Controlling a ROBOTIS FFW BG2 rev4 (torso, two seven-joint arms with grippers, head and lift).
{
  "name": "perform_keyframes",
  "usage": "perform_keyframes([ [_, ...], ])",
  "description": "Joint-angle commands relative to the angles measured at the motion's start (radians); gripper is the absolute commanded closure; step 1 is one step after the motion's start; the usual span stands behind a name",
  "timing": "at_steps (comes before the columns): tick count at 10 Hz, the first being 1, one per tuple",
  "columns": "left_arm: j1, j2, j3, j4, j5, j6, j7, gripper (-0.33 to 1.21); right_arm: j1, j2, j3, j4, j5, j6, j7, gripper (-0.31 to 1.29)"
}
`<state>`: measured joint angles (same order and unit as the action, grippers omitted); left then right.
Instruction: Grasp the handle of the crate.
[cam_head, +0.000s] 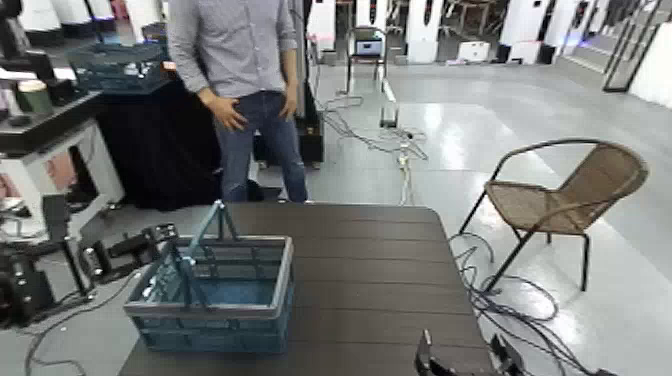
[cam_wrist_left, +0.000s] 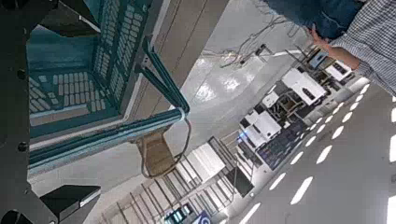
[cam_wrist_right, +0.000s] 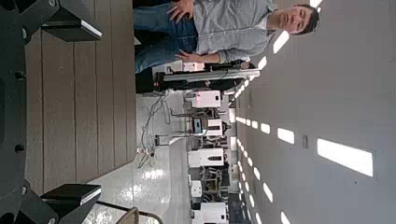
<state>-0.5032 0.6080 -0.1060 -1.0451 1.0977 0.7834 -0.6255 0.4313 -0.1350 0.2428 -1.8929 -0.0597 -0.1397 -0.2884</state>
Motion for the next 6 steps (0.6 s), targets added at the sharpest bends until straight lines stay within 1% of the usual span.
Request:
perform_keyframes([
  [1, -0.133, 0.012, -0.127, 0.155, 0.002, 0.019, -0.079, 0.10, -0.006, -0.001, 0.006, 0.003, -0.002, -0.001, 0.003, 0.15],
  [2, -0.158, 0.012, -0.156, 0.186, 0.019, 0.020, -0.088, 0.10, -0.009, -0.001, 0.007, 0.005, -0.003, -0.003, 0.003, 0.15],
  [4, -0.198, 0.002, -0.215, 0.215, 0.037, 0.027, -0.097, 0.10, -0.014, -0.001, 0.009, 0.009, -0.008, -0.009, 0.008, 0.15],
  [6, -0.256, -0.021, -0.288, 0.266, 0.037, 0.027, -0.123, 0.10, -0.017, -0.003, 0.010, 0.012, -0.009, -0.015, 0.008, 0.15],
])
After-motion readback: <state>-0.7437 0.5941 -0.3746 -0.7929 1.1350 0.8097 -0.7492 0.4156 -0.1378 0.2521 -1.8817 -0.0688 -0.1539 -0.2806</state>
